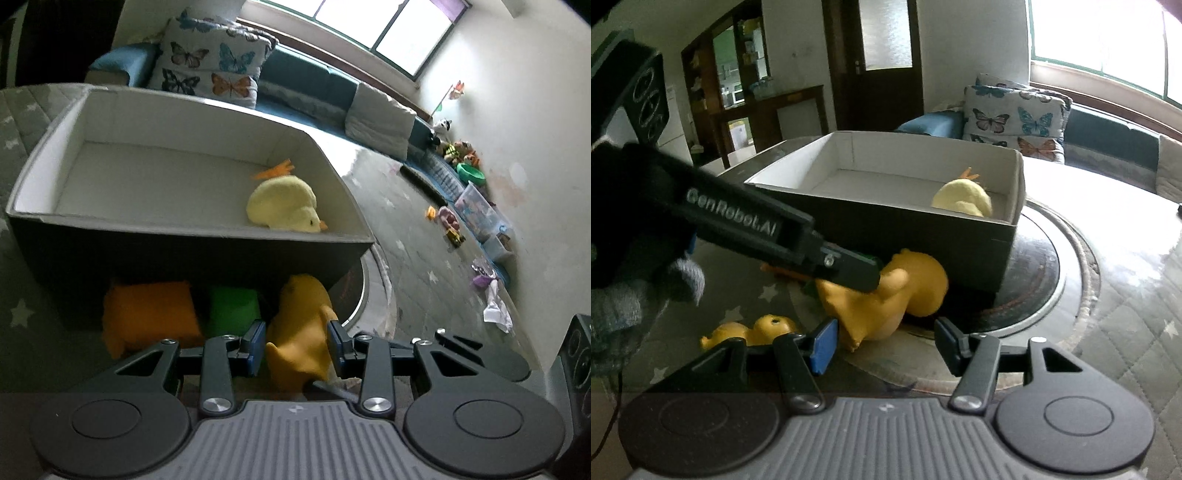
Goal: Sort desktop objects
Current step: 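Move the left gripper to the orange rubber duck beside the box, then close the left gripper on the orange rubber duck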
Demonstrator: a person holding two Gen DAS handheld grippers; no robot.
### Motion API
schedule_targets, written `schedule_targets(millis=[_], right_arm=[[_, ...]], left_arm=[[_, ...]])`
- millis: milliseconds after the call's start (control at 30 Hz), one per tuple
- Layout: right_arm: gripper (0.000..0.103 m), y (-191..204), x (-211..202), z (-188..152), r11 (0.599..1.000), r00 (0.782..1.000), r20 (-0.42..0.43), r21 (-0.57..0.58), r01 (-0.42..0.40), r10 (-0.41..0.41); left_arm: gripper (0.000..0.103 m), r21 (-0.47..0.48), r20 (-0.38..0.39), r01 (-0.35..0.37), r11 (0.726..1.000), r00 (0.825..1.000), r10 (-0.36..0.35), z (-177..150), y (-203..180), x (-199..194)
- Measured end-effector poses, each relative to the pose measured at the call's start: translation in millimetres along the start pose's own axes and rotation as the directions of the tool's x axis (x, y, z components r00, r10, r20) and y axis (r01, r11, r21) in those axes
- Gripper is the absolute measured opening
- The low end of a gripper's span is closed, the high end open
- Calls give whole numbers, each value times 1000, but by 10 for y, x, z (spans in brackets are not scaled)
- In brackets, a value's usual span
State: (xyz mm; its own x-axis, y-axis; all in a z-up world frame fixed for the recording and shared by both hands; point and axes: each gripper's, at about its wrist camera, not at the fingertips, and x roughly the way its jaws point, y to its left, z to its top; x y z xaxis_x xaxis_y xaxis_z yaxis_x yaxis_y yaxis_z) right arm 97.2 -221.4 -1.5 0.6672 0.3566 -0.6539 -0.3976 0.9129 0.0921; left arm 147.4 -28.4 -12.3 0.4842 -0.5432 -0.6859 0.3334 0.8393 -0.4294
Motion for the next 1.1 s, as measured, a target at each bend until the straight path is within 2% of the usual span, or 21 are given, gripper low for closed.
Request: schedule_targets(millis=[133, 300, 633, 900, 1100], right_arm=[[59, -55, -61, -17, 1000, 1000, 6, 1, 24, -24], [59, -117, -129, -40, 999, 999, 11, 9, 43, -44], [59, -53, -58, 11, 1000, 1000, 8, 19, -8, 8], [58, -47, 116, 53, 999, 1000, -6, 34, -1, 1], [54, -91, 166, 57, 998, 1000, -5, 62, 2, -2]], left_arm=[[38, -30, -34, 39, 999, 999, -40, -20, -9, 63], [38, -34, -34, 57, 998, 998, -58, -20, -49, 81], [38, -86, -25, 17, 996, 1000, -19, 158, 9, 166], [39, -116, -38, 16, 993, 999, -21, 234, 12, 302], [39, -121, -41, 22, 992, 999, -27, 264, -38, 346]])
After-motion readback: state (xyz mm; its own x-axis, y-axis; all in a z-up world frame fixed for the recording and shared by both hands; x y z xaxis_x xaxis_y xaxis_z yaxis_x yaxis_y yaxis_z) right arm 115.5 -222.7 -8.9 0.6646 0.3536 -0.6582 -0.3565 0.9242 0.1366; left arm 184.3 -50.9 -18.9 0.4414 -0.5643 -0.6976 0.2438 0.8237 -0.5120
